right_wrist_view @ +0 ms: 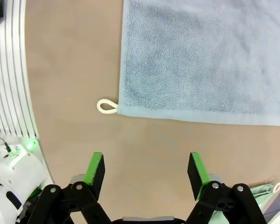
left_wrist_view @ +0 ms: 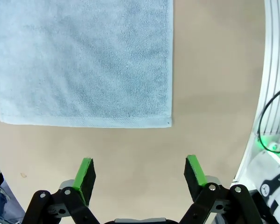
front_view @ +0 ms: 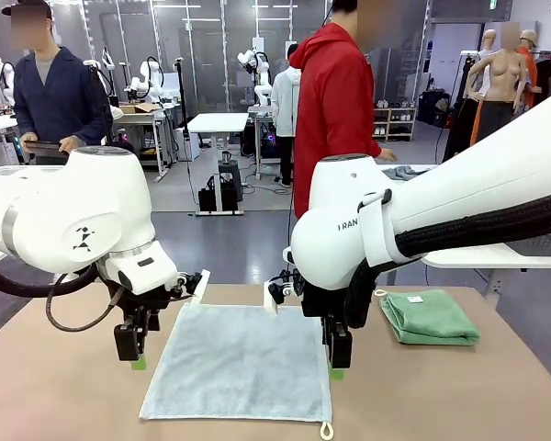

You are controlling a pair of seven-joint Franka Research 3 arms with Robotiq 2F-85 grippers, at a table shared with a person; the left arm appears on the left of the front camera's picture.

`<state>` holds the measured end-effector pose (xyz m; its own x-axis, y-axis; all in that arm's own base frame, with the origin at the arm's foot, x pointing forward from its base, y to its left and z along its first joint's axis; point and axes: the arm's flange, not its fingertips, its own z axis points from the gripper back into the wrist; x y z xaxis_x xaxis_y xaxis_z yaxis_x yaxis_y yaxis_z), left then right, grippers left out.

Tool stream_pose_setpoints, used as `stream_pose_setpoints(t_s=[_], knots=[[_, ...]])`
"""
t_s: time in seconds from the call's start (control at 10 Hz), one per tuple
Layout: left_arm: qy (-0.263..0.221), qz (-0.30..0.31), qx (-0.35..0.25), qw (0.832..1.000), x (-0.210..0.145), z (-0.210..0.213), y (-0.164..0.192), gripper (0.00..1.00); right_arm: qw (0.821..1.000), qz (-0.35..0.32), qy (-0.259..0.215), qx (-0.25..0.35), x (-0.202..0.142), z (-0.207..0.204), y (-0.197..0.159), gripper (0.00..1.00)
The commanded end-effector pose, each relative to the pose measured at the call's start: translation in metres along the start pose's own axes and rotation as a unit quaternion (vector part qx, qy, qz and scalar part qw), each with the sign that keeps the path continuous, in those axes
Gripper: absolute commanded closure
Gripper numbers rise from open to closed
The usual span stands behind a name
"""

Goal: Fold the towels and place them in the basket.
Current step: When a person lays out a Towel with hook on the table, fold it in half twice.

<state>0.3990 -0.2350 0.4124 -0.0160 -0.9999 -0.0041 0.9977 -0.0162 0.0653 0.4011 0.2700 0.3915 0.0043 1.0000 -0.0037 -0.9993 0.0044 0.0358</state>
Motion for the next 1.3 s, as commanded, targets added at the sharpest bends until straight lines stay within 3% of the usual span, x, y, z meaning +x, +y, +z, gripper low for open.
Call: stream_pose_setpoints(t_s=[0.0, 0.3, 0.7, 1.2], knots=[[0.0, 0.0, 0.0, 1.0, 0.001, 0.0, 0.001, 0.04, 1.0, 0.006, -0.006, 0.008, -0.001, 0.002, 0.002, 0.11], [0.0, 0.0, 0.0, 1.0, 0.0, 0.0, 0.0, 0.04, 1.0, 0.001, 0.001, 0.001, 0.0, 0.0, 0.001, 0.11], [-0.028, -0.01, -0.001, 1.0, 0.002, -0.023, -0.037, 0.04, 1.0, -0.017, -0.012, 0.0, 0.008, -0.018, 0.037, 0.11], [-0.02, -0.034, -0.009, 0.999, -0.015, -0.054, -0.047, 0.04, 1.0, -0.024, -0.004, -0.003, 0.014, -0.052, 0.058, 0.11]])
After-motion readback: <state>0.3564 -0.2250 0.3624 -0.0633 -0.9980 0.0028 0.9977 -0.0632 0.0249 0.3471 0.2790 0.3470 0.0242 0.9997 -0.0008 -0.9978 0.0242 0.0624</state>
